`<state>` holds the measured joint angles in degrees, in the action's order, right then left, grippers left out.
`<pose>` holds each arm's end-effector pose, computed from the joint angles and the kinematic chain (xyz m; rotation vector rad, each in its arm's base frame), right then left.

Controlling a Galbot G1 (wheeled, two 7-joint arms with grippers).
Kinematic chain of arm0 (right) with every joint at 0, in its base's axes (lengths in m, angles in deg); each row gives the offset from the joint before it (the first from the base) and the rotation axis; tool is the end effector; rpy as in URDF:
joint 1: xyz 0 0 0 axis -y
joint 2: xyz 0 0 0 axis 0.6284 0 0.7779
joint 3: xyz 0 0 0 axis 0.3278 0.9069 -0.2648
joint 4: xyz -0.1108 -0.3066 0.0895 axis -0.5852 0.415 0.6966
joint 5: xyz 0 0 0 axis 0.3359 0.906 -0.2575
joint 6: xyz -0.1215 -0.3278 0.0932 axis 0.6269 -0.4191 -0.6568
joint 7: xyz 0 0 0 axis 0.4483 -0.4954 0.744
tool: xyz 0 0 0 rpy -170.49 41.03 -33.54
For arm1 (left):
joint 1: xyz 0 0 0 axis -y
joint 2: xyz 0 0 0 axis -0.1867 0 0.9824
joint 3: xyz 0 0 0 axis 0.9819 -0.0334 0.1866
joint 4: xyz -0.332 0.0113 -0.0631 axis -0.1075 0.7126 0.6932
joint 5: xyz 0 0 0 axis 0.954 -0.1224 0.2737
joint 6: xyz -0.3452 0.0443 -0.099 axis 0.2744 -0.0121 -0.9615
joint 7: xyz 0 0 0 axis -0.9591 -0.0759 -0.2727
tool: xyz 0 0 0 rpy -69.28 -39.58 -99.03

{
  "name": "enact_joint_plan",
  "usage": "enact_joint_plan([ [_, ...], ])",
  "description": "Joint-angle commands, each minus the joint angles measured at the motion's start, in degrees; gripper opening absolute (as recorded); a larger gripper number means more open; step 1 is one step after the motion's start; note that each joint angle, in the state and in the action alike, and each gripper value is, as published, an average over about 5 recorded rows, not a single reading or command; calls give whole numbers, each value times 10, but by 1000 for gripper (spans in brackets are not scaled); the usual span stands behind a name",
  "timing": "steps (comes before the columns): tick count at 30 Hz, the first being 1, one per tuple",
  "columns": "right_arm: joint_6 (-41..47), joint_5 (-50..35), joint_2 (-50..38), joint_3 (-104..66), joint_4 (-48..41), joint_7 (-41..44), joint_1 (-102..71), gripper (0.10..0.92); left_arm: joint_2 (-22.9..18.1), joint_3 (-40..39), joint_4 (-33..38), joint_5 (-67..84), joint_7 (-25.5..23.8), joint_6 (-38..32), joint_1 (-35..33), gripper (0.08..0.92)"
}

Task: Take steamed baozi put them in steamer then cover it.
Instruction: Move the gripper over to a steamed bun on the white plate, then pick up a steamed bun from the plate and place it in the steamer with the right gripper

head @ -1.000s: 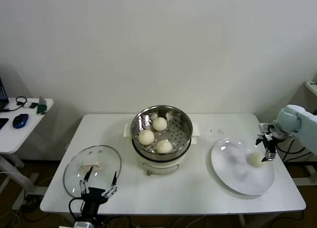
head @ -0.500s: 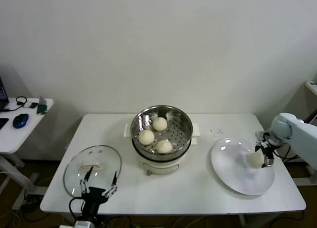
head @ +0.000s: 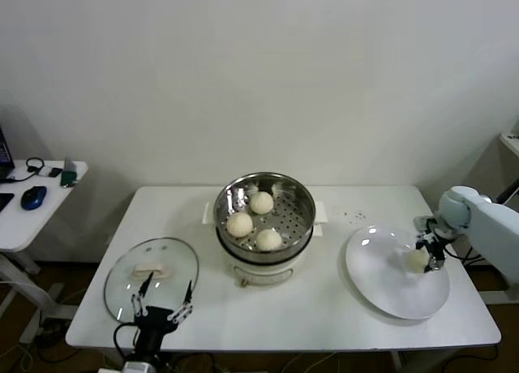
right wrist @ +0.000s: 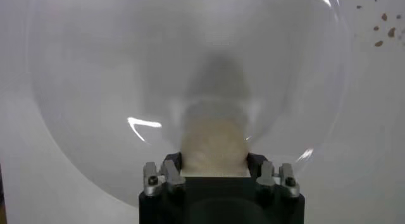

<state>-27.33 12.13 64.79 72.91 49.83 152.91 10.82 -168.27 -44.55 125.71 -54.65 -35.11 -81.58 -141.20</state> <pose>0.5247 -0.2666 -0.2421 1.0931 -1.2028 1.2906 0.1361 0.0281 -0.3311 -0.0688 -2.9672 -0.4611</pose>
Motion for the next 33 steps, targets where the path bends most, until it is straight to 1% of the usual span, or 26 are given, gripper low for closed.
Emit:
enact_joint_plan([
  [1, 12, -36, -7, 20, 10, 0, 21, 655, 1, 0, 1, -1, 0, 0, -2, 823],
  [7, 66, -188, -14, 153, 46, -12, 165, 637, 2, -4, 0, 0, -2, -4, -4, 823],
  [11, 100, -311, 12, 260, 62, -26, 285, 636, 1, -10, 1, 2, -3, -6, -4, 823],
  [15, 128, -440, 66, 355, 80, -51, 397, 638, 3, -14, 5, 0, -13, -7, -7, 823],
  [21, 152, -595, 165, 456, 85, -66, 492, 644, 5, -20, 8, -3, -15, -13, -10, 823],
  [28, 158, -667, 280, 507, 86, -71, 538, 645, 10, -36, 18, -23, -15, -14, -13, 823],
  [33, 179, -699, 329, 510, 115, -95, 535, 649, 7, -48, 24, -39, -12, -6, -17, 823],
])
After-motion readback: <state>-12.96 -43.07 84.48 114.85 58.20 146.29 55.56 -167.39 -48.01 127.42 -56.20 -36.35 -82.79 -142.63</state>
